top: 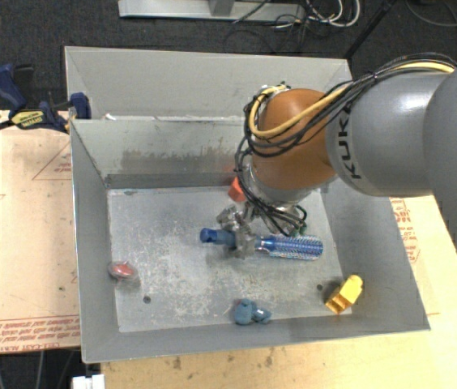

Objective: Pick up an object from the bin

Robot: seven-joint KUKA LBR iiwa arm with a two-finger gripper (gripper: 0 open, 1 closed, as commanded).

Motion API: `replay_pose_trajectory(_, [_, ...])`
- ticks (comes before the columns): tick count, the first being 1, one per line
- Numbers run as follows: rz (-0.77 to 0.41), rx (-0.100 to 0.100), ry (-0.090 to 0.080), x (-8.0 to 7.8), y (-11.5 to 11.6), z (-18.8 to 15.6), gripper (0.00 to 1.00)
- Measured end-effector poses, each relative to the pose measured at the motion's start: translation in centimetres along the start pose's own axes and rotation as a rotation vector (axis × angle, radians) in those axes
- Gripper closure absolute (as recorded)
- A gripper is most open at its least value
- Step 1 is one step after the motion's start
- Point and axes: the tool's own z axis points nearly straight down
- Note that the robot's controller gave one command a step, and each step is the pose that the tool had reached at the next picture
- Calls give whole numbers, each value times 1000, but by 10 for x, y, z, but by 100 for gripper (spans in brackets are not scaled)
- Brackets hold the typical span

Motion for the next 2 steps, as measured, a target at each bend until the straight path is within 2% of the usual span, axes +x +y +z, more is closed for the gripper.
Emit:
replay_pose_trajectory(1, [15, 2, -5, -3, -5, -57, 100])
replay_pose_trajectory(2, [24, 3, -8, -11, -2, -149, 100])
